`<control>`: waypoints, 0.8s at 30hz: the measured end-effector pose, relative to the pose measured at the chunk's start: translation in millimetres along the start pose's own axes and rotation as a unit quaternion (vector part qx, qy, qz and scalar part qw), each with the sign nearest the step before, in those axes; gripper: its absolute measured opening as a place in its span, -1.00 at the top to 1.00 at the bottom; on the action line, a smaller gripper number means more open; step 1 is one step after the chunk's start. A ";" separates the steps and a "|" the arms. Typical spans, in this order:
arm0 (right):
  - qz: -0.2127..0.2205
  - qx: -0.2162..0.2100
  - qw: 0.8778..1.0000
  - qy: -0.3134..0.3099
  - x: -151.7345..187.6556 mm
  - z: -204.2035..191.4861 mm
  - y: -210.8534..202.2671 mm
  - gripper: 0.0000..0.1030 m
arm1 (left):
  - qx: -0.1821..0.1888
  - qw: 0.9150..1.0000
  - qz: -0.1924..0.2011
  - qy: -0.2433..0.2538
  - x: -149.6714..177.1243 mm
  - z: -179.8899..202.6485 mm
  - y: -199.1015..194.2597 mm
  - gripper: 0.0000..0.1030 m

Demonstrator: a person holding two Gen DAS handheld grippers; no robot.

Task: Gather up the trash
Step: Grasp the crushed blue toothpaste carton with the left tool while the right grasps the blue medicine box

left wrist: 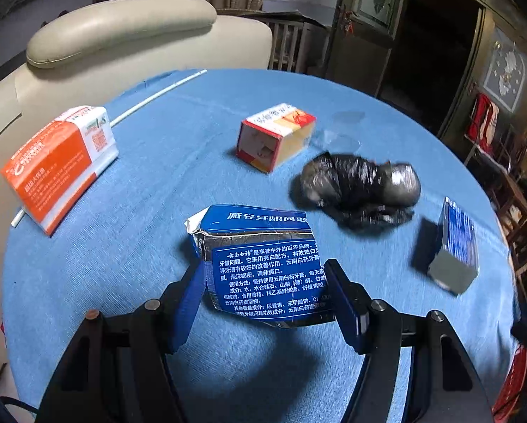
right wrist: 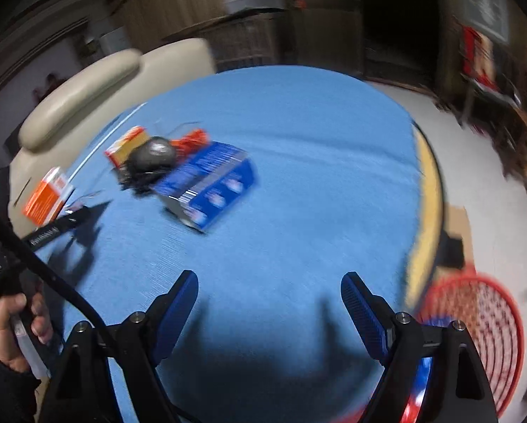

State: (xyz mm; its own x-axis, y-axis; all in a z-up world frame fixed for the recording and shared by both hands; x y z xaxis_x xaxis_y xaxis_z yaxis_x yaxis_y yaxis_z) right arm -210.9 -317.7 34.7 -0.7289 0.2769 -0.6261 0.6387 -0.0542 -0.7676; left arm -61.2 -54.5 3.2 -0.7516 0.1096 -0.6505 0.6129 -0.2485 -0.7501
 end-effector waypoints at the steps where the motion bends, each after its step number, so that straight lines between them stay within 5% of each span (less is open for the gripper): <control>1: 0.003 -0.004 1.000 -0.019 -6.2 -8.4 3.0 -0.67 | 0.000 1.000 -0.003 0.000 1.3 -0.4 3.0 -0.34; 9: -0.011 -0.028 0.989 -0.143 -40.7 -58.8 38.6 -0.67 | -0.008 1.000 -0.008 0.008 7.4 1.0 11.6 -0.32; 17: -0.024 -0.031 0.999 0.015 -52.7 -56.9 58.9 -0.67 | -0.009 1.000 -0.016 0.007 6.6 3.1 15.7 -0.30; 24: 0.010 0.049 0.998 0.050 -74.7 -79.0 78.9 -0.68 | -0.007 1.000 -0.015 0.006 6.7 2.1 16.0 -0.30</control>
State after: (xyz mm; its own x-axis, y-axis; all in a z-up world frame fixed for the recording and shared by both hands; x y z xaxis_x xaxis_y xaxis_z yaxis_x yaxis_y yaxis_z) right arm -86.5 -266.8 31.8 -0.6846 0.3686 -0.6289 0.6226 -0.1529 -0.7674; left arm -57.0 -59.8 -12.9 -0.7673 0.1279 -0.6284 0.5930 -0.2315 -0.7712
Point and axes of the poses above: each gripper's, at about its wrist camera, not at the fingertips, and y roughly the way its jaws point, z to its right, x to its underside, the point moved 2 cm from there along y, roughly the way its jaws point
